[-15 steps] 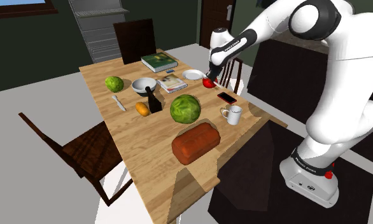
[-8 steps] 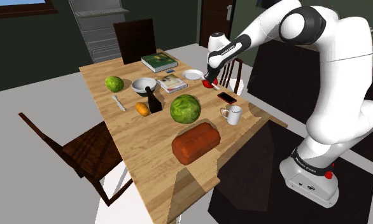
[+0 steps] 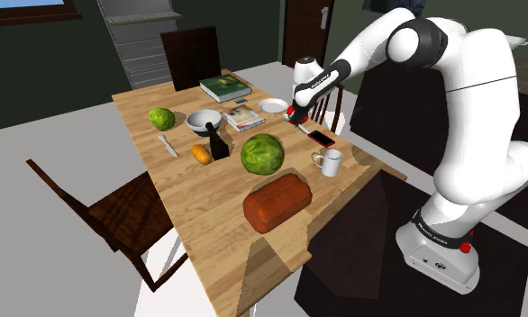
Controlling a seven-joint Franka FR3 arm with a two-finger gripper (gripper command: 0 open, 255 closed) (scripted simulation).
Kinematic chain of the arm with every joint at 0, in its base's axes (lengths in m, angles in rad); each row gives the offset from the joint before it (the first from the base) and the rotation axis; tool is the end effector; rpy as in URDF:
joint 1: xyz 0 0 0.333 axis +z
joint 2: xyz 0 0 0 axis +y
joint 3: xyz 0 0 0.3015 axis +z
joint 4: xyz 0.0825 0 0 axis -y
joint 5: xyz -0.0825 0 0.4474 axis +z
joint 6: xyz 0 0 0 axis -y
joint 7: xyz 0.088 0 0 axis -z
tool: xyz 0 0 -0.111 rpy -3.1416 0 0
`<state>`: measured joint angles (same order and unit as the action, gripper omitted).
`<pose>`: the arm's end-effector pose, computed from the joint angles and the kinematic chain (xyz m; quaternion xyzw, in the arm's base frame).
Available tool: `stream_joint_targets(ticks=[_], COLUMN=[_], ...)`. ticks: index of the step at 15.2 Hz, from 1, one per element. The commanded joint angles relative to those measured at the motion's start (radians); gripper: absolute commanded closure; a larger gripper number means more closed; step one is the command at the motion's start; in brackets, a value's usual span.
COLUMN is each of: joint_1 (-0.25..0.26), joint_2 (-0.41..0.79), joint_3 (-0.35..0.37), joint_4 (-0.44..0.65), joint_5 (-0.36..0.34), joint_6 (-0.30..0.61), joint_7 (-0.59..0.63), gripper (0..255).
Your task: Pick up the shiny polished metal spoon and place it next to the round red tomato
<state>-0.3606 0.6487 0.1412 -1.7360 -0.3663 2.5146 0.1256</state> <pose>0.6995 -0.1595 0.1601 0.9934 -0.0482 0.0674 0.0790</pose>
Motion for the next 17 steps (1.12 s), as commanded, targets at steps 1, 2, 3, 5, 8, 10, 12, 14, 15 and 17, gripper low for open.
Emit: stream_joint_targets(ticks=[1,2,3,5,8,10,12,14,15,17], joint_1=[0.004,0.006,0.007,0.011,0.017,0.021,0.025,0.028,0.030,0.034], joint_2=[0.020,0.030,0.040,0.060,0.091,0.112,0.134,0.156,0.168,0.191], joint_3=[-0.006,-0.008,-0.011,-0.017,-0.025,-0.031,-0.037,-0.042,-0.045,-0.051], joint_4=[0.002,0.003,0.005,0.010,0.018,0.025,0.033,0.041,0.046,0.056], joint_5=[-0.007,-0.010,-0.013,-0.019,-0.027,-0.032,-0.037,-0.042,-0.044,-0.048], joint_6=[0.018,0.027,0.035,0.050,0.073,0.088,0.102,0.116,0.122,0.135], joint_7=[0.007,0.010,0.014,0.020,0.029,0.035,0.040,0.046,0.048,0.053], gripper=[255,255,255,255,255,255,255,255,255,255])
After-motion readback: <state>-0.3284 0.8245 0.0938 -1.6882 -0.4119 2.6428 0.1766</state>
